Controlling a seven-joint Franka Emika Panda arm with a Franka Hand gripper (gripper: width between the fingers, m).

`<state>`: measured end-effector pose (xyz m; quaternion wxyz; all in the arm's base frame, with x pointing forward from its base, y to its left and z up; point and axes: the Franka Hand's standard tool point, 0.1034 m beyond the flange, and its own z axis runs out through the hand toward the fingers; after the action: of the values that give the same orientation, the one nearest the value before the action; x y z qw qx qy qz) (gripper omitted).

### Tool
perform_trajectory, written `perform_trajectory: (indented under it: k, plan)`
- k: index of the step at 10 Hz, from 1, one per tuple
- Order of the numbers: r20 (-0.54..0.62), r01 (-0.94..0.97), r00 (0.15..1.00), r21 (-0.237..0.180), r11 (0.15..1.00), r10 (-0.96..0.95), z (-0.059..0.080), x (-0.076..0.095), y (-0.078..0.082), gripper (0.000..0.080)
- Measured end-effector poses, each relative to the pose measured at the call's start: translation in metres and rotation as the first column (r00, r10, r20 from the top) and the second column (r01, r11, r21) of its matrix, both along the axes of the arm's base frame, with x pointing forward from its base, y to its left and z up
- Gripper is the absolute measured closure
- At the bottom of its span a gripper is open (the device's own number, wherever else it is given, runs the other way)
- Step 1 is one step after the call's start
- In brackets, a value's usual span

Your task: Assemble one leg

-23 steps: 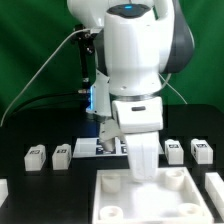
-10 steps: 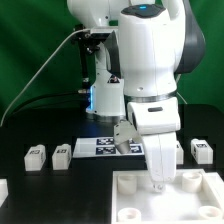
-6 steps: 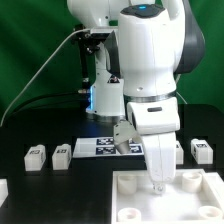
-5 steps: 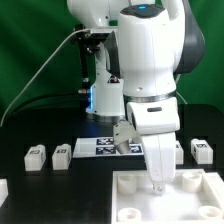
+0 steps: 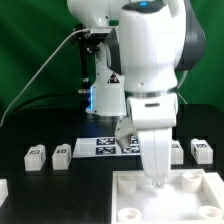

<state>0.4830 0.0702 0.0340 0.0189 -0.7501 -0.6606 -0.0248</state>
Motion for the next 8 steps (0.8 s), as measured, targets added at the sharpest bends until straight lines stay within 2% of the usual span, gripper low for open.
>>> perform_trajectory:
  k: [3, 5, 6, 7, 8]
  plan:
    - [0.005, 0.333, 0.943, 0.004, 0.943, -0.333, 0.034, -0.014, 0.037, 0.0151]
    - [-0.019, 0.57, 0.822, 0.017, 0.822, -0.57, 0.036, -0.027, 0.074, 0.0151]
    - [-0.035, 0.695, 0.719, 0.025, 0.719, -0.694, 0.036, -0.031, 0.087, 0.0151]
    - [-0.044, 0.759, 0.651, 0.043, 0.65, -0.758, 0.037, -0.028, 0.089, 0.0151]
    - [-0.06, 0.819, 0.574, 0.041, 0.572, -0.817, 0.036, -0.028, 0.089, 0.0151]
